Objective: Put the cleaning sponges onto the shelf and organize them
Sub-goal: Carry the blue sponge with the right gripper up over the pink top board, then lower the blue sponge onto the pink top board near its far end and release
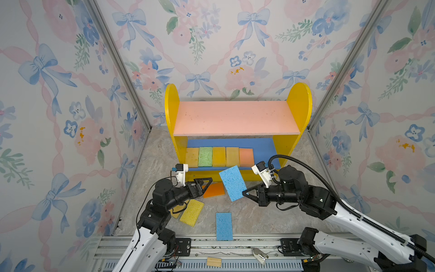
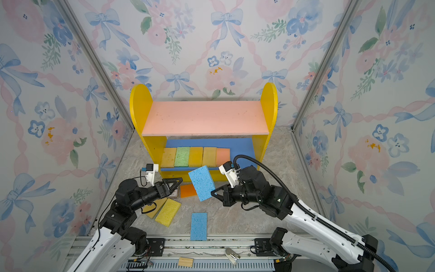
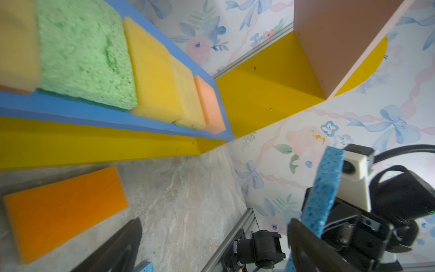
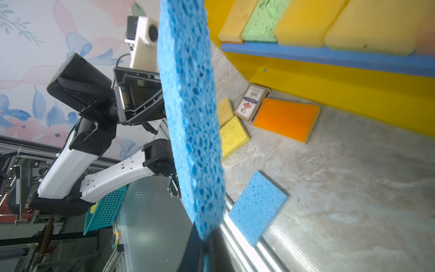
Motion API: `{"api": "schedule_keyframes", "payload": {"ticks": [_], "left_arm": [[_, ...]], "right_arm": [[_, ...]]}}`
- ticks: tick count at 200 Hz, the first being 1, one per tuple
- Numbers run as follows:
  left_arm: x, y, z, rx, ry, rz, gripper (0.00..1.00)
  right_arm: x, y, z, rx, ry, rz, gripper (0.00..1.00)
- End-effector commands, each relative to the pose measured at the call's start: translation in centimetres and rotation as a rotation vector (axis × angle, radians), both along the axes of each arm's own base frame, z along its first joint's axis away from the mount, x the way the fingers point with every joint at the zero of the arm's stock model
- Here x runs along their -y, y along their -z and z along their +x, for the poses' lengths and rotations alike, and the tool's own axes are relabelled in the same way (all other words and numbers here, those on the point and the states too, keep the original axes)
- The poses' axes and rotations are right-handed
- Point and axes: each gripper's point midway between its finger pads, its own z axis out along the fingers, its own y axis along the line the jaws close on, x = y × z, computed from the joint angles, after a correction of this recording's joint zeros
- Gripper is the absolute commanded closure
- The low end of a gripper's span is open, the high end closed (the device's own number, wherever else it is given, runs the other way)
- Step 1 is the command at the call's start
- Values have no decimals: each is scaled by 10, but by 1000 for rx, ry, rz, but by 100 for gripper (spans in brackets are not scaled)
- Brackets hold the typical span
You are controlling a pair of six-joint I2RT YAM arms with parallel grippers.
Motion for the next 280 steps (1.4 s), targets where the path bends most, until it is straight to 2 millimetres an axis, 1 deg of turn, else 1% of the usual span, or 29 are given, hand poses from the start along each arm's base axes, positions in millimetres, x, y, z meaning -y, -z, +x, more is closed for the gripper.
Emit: {"api": "schedule_keyframes", "payload": {"ticks": [1, 11, 23, 39, 60, 69, 84, 98, 112, 119, 121, 123, 127, 145, 170, 192, 222, 232, 243, 251, 264, 280], "left_arm": [[-18, 40, 4, -89, -84, 129, 2], [-18, 48, 4, -107, -74, 149, 2], [-16, 53, 4, -117, -57, 167, 2], [-15, 51, 4, -97, -33, 195, 2], [-17, 45, 4, -84, -28, 234, 2], [-16, 42, 4, -80, -23, 235, 2], [-17, 41, 2, -74, -25, 233, 2], [-18, 41, 0, -74, -25, 233, 2], [-16, 41, -3, -74, -14, 226, 2], [-16, 41, -4, -75, -10, 225, 2], [-16, 41, -4, -74, -8, 225, 2], [-16, 41, -5, -76, -7, 226, 2], [-16, 41, -5, -75, -6, 227, 2], [-17, 39, -8, -65, -7, 229, 2], [-18, 38, -10, -59, -8, 229, 2], [-17, 38, -12, -59, 7, 231, 2], [-16, 38, -14, -60, 14, 229, 2], [-15, 38, -14, -59, 20, 230, 2], [-15, 39, -14, -62, 23, 232, 2], [-15, 39, -14, -61, 25, 233, 2], [-15, 39, -14, -64, 26, 232, 2], [-14, 38, -14, -62, 26, 232, 2]], "right_arm": [[11, -26, -1, 81, 10, -54, 96], [6, -40, 0, 91, 5, -39, 96], [-1, -57, 7, 89, 22, -20, 96], [-13, -84, 23, 74, 53, 10, 97], [-39, -124, 45, 46, 70, 96, 94], [-53, -145, 52, 49, 60, 147, 94], [-74, -169, 65, 40, 58, 194, 94], [-94, -181, 79, 16, 63, 217, 94], [-112, -188, 92, -8, 71, 234, 94], [-118, -190, 99, -18, 81, 242, 94], [-118, -195, 99, -12, 82, 252, 94], [-124, -189, 104, -21, 84, 239, 93], [-130, -187, 110, -25, 87, 232, 94], [-145, -183, 128, -57, 119, 224, 93], [-165, -181, 147, -87, 156, 259, 93], [-173, -175, 166, -99, 209, 271, 93], [-182, -168, 185, -117, 249, 297, 93], [-184, -165, 190, -118, 259, 297, 87], [-186, -165, 193, -109, 270, 299, 85], [-188, -164, 194, -108, 272, 303, 82], [-190, -166, 195, -100, 273, 309, 68], [-190, -163, 192, -92, 264, 290, 60]]}}
